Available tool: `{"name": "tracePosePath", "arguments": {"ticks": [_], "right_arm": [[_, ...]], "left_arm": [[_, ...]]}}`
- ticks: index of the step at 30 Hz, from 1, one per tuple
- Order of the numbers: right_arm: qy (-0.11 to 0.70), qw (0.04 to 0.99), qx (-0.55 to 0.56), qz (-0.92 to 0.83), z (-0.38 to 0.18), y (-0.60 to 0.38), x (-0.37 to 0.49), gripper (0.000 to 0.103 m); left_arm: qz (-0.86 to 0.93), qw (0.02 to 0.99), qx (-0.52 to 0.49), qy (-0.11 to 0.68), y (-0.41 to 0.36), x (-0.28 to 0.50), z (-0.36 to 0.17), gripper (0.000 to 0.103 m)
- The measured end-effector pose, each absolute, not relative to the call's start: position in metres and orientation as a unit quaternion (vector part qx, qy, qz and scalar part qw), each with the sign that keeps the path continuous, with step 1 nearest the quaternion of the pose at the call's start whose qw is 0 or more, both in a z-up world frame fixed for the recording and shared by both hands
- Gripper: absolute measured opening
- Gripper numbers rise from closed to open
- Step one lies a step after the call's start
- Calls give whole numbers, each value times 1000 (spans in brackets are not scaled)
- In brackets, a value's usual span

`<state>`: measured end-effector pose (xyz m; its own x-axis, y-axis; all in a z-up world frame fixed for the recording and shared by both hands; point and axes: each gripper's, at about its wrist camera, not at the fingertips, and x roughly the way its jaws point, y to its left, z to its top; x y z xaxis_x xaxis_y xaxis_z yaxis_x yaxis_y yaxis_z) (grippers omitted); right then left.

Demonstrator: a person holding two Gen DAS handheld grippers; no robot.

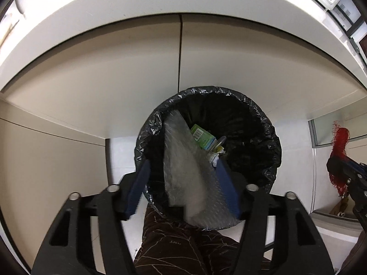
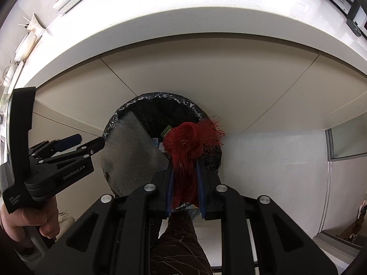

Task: Collect trash
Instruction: 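Open the left tool to drop the bubble wrap into the bin, then lower the red net into the bin and open the right tool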

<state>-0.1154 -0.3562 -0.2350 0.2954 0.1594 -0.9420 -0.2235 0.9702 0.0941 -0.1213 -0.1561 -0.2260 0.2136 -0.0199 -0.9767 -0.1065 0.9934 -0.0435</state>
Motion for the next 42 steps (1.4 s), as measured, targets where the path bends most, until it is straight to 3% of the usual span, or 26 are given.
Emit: {"name": "tracePosePath", "arguments": {"ticks": [9,26,36,42], "right_arm": [[582,802,-25,133,-238,-348,-115,16],[592,784,-66,174,-258,-286,-105,22],[592,785,-76,167,-266,-280,-99,41],[590,787,-78,163,-262,-286,-101,58]], "left_arm": [[23,799,-65,597,-139,-129,-201,97],[48,803,-85,588,-100,-137,-184,97],[49,800,-87,591,-101,-134,-191,97],[54,803,-84,588,-105,-134,-189,97]]}}
